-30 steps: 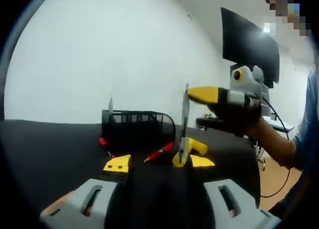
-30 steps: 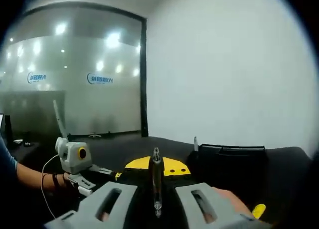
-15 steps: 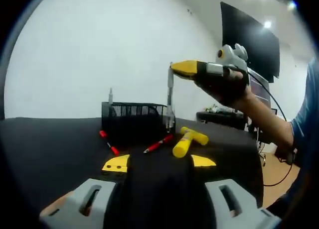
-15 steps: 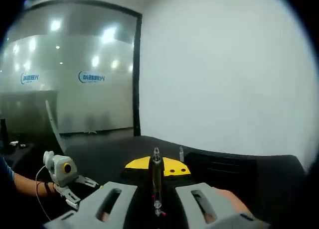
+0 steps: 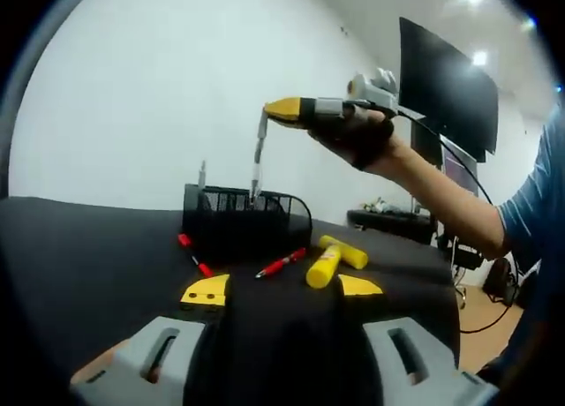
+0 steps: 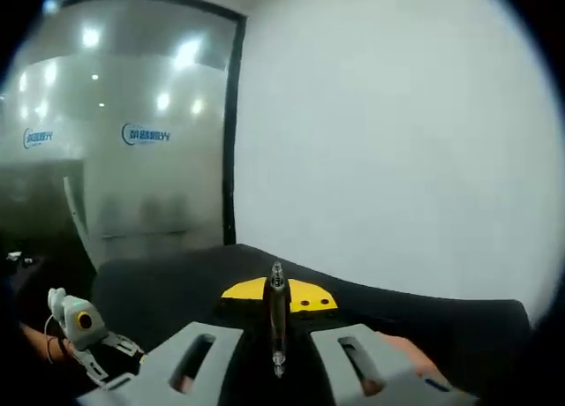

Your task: Pick up pens and glue sticks and place them into the holder.

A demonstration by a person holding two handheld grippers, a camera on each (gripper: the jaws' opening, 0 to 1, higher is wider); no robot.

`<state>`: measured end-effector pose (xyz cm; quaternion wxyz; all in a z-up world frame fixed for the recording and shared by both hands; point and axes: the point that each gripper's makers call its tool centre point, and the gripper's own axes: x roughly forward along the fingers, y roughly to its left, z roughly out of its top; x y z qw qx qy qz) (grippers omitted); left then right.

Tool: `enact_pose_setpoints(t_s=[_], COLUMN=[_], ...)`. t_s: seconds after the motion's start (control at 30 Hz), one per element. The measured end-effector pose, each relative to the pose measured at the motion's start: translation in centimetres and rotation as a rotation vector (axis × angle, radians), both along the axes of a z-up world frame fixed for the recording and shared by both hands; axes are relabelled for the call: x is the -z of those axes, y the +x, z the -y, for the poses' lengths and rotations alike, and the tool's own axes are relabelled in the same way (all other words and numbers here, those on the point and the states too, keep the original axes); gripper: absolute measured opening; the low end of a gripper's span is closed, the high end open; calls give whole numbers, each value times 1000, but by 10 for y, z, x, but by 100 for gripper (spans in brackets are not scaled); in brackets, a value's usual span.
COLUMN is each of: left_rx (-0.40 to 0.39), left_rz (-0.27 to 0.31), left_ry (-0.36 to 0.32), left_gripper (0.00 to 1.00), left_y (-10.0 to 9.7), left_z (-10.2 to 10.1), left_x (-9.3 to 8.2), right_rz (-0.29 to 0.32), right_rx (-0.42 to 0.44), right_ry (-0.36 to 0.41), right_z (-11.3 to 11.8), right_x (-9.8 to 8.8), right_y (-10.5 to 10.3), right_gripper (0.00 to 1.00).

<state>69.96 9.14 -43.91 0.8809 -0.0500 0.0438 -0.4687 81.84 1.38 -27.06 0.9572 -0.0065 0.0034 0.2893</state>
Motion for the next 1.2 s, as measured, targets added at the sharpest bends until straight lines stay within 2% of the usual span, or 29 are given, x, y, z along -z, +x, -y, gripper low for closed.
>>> enact_pose_setpoints(t_s=[0.2,0.57,0.77,0.93,1.2], left_rx=[2,6,4,-1,-8], left_rz=[1,8,9,8,6], left_ry=[-26,-20,-14,-15,-12], left_gripper=[47,47,46,46,46], left_y=[0,0,0,1,3], left_z=[-2,-1,-1,-2,-4], left_x=[-4,-4,-3,-2,-2], right_rz=[21,62,70,72,74], right_rx=[1,25,23,14,-2], right_ry=[-6,7,26,66,46], right_z=[-2,6,12,6,-2], right_x=[-7,-17,-13,-11,-2], right_y=[16,53,65,66,76], right_gripper=[4,4,4,4,4])
